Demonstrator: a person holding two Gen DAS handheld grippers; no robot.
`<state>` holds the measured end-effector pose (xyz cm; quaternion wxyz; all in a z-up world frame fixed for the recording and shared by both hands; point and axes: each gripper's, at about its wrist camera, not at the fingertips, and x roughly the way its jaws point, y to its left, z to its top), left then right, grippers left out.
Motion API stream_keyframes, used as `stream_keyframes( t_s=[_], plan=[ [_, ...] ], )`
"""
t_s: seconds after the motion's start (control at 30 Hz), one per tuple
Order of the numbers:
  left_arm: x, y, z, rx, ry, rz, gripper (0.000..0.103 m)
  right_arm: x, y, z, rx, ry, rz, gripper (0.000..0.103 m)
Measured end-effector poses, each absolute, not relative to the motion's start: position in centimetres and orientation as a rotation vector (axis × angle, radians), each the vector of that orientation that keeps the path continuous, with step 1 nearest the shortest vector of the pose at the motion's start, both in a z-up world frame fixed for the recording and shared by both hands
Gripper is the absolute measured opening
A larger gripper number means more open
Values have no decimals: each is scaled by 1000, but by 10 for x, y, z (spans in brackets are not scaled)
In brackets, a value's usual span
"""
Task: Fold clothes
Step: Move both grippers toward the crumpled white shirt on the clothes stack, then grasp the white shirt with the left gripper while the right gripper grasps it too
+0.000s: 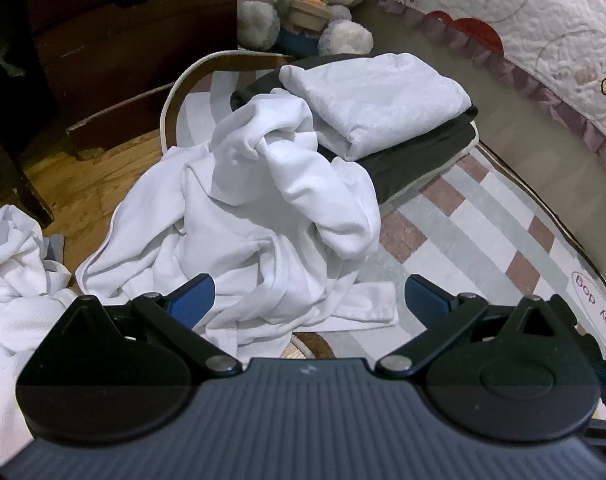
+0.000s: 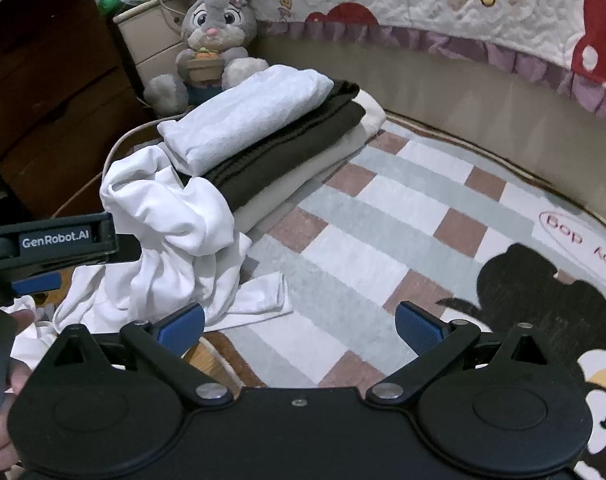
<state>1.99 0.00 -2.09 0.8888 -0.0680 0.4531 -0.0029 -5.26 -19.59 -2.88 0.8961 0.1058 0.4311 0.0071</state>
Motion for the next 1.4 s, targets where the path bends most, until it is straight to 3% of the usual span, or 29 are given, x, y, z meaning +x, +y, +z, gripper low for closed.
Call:
stream_keyframes(
  t_s=[0.93, 1.4],
  plan=[
    [39, 3, -51, -172, 991, 22, 103, -40, -187, -45, 197, 939, 28, 103],
    [57, 13, -90, -199, 943, 103, 103, -28, -185, -72, 239, 957, 66, 103]
  ],
)
